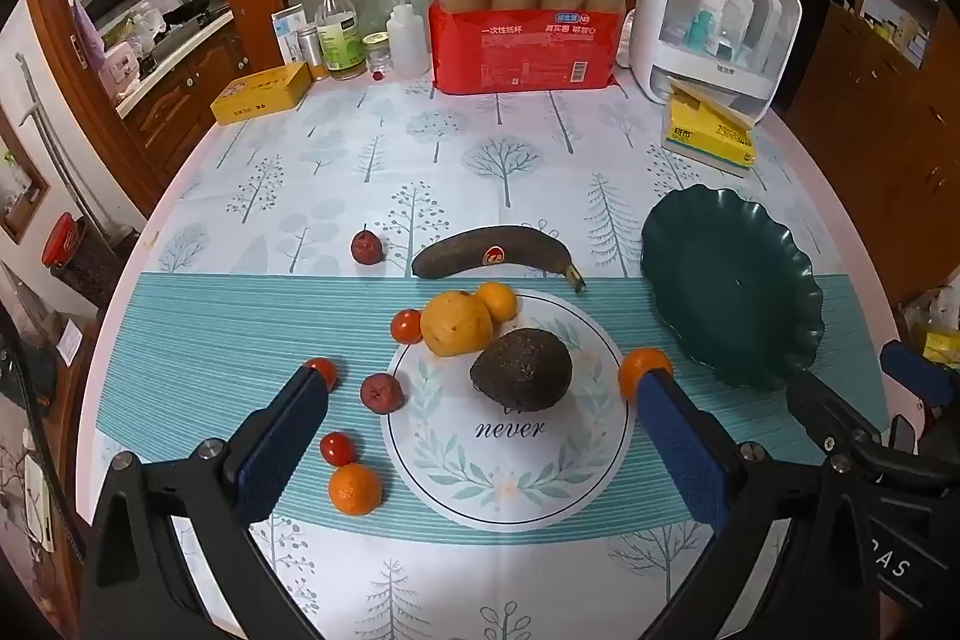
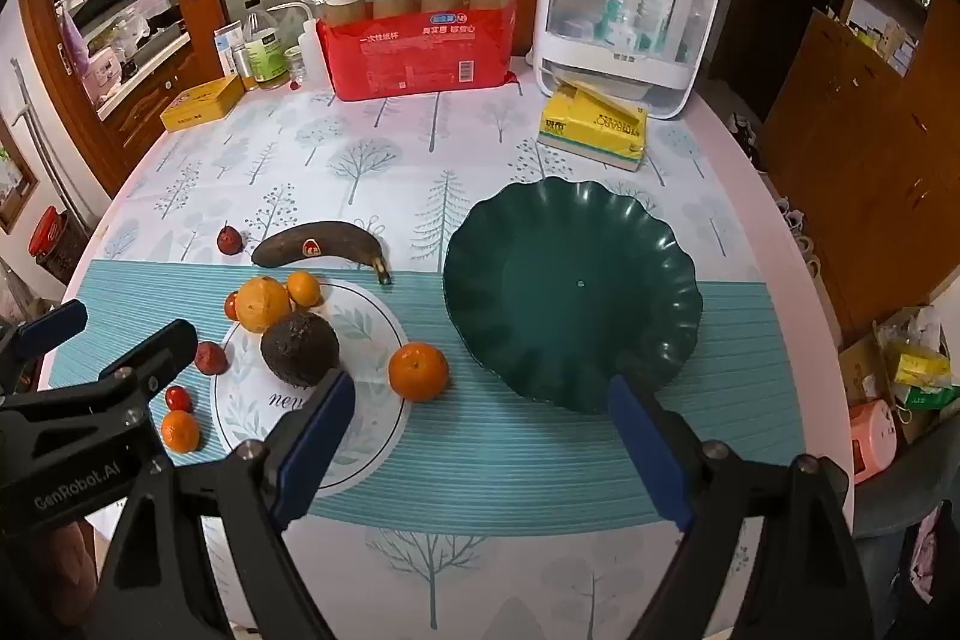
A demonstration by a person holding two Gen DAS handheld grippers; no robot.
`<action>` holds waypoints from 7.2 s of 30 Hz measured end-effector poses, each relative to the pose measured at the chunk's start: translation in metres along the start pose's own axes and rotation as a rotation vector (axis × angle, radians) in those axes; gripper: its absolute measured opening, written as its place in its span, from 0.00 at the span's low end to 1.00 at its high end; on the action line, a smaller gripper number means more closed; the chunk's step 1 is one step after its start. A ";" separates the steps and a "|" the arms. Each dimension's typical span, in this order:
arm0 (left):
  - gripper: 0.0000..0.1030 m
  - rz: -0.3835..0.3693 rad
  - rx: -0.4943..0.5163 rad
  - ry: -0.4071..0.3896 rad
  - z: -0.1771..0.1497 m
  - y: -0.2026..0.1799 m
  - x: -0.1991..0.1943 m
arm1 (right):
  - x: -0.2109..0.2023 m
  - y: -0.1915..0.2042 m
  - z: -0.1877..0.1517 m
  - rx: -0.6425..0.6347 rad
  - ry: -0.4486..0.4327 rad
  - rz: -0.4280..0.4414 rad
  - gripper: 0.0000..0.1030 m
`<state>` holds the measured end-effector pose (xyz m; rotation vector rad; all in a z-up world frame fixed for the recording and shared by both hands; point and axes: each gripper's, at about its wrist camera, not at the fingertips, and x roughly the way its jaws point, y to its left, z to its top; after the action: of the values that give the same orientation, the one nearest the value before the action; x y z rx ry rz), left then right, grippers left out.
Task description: Organize fruits
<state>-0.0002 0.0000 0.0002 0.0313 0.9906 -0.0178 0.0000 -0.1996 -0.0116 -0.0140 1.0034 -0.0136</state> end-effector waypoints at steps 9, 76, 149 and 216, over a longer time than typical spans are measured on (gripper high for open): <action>0.99 -0.013 -0.002 -0.003 0.000 0.000 0.000 | -0.001 -0.001 -0.004 -0.001 -0.002 -0.004 0.85; 0.99 -0.045 0.002 -0.078 0.001 0.020 -0.031 | -0.020 0.015 -0.007 0.003 -0.031 -0.002 0.85; 0.52 -0.177 0.105 0.233 -0.022 0.170 0.189 | 0.113 0.201 -0.074 -0.261 0.204 0.444 0.34; 0.29 -0.177 0.130 0.267 0.050 -0.210 0.195 | 0.160 -0.144 0.034 -0.043 0.201 0.180 0.35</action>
<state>0.1427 -0.2119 -0.1397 0.0666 1.2557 -0.2455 0.1143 -0.3461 -0.1257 0.0384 1.2024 0.1742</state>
